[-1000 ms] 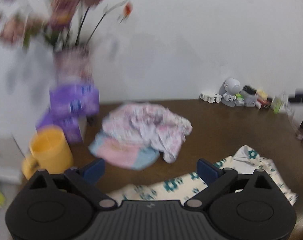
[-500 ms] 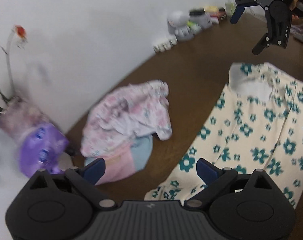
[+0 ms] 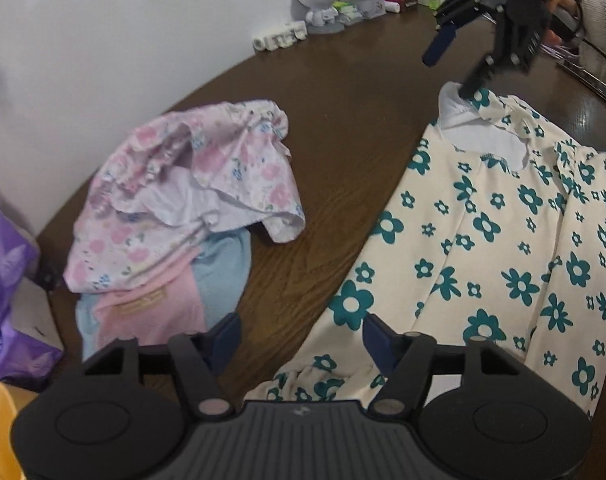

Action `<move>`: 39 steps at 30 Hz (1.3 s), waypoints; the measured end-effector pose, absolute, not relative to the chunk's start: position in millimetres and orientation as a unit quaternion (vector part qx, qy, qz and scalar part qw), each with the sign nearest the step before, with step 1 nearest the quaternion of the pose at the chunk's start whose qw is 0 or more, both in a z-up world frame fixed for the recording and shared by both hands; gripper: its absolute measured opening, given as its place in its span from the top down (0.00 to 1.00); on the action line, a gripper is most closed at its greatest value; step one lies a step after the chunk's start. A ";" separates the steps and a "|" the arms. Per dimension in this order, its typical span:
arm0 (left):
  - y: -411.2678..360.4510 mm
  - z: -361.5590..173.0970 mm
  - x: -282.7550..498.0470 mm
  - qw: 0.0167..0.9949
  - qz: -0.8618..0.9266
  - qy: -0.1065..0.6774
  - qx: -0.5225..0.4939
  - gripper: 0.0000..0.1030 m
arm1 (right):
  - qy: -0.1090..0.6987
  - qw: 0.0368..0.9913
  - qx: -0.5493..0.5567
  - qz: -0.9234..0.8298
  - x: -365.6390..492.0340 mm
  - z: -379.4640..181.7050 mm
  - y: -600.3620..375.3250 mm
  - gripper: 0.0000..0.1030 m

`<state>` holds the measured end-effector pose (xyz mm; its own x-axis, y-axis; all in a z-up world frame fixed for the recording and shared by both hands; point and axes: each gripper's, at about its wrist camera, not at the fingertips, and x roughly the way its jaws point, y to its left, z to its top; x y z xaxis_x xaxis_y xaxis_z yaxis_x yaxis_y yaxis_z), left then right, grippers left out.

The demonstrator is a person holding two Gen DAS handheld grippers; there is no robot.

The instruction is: Fold clothes

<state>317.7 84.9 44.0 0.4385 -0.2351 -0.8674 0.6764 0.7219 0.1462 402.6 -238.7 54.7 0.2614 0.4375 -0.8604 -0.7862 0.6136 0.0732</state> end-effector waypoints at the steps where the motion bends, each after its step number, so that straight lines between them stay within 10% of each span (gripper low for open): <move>1: 86.3 42.5 318.0 0.811 -0.283 0.450 0.244 0.40 | 0.460 0.772 -0.176 0.402 406.3 54.9 -242.4 0.31; 8: 101.3 40.6 321.9 0.819 -0.278 0.450 0.223 0.40 | 0.468 0.790 -0.124 0.376 423.5 41.2 -283.4 0.46; 39: 115.3 33.6 319.6 0.813 -0.277 0.462 0.220 0.41 | 0.480 0.714 -0.227 0.456 384.0 27.1 -225.3 0.58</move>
